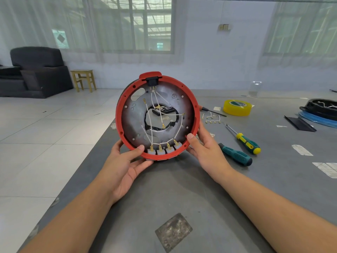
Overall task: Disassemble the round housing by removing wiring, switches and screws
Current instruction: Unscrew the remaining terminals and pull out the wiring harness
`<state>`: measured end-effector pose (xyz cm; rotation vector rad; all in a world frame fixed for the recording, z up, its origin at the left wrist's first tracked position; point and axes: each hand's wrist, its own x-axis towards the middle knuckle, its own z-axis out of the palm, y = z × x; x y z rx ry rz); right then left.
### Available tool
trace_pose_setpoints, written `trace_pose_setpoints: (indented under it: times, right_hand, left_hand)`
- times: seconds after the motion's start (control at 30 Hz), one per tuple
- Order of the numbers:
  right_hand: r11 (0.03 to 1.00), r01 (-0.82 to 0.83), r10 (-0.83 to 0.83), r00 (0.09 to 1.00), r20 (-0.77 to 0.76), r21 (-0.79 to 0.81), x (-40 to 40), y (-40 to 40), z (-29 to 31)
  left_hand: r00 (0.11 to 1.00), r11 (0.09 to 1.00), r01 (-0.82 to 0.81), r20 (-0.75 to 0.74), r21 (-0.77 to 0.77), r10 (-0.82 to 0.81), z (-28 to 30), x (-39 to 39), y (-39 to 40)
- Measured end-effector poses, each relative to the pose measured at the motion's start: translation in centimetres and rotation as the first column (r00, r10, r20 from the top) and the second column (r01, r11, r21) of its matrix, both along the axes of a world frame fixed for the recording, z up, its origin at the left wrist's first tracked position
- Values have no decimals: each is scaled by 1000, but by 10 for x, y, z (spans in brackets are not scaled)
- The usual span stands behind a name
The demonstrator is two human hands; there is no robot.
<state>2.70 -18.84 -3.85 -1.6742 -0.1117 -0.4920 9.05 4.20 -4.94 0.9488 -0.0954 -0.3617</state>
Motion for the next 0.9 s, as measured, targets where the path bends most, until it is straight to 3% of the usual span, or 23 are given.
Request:
trace_pose_setpoints:
  times: [0.1, 0.17, 0.23, 0.27, 0.37, 0.4, 0.43, 0.57, 0.77, 0.9]
  right_hand:
    - [995, 42, -44, 999, -21, -94, 1, -4, 1]
    - [958, 94, -103, 994, -20, -269, -1, -9, 5]
    - [854, 195, -219, 976, 7, -483, -2, -18, 8]
    - [739, 279, -324, 945, 39, -613, -2, -26, 9]
    - [191, 385, -626, 756, 191, -903, -8, -48, 12]
    - [88, 346, -697, 691, 190, -934, -10, -53, 13]
    - [48, 290, -755, 637, 156, -956, -11, -55, 13]
    - [54, 131, -841, 541, 25, -990, -13, -56, 8]
    - [101, 124, -794, 608, -5, -987, -10, -58, 2]
    - [279, 223, -759, 647, -72, -934, -6, -53, 1]
  left_hand:
    - [1000, 1000, -13, 0, -9, 13, 0, -1, -1]
    - [1000, 1000, -13, 8, -12, 13, 0, -1, -1]
    - [1000, 1000, -13, 18, -11, 13, 0, 0, -1]
    - [1000, 1000, -18, 22, -7, 19, -1, 1, -1]
    - [999, 999, -49, 20, -14, 50, -1, 3, 0]
    - [998, 998, -59, 18, -23, 59, -1, 4, 0]
    - [998, 997, -66, 17, -32, 67, -1, 4, 0]
    - [998, 996, -65, 16, -58, 67, 1, 3, 0]
    - [997, 994, -81, -7, -69, 81, 2, 5, 1]
    - [995, 992, -104, -11, -76, 103, 1, 7, 0]
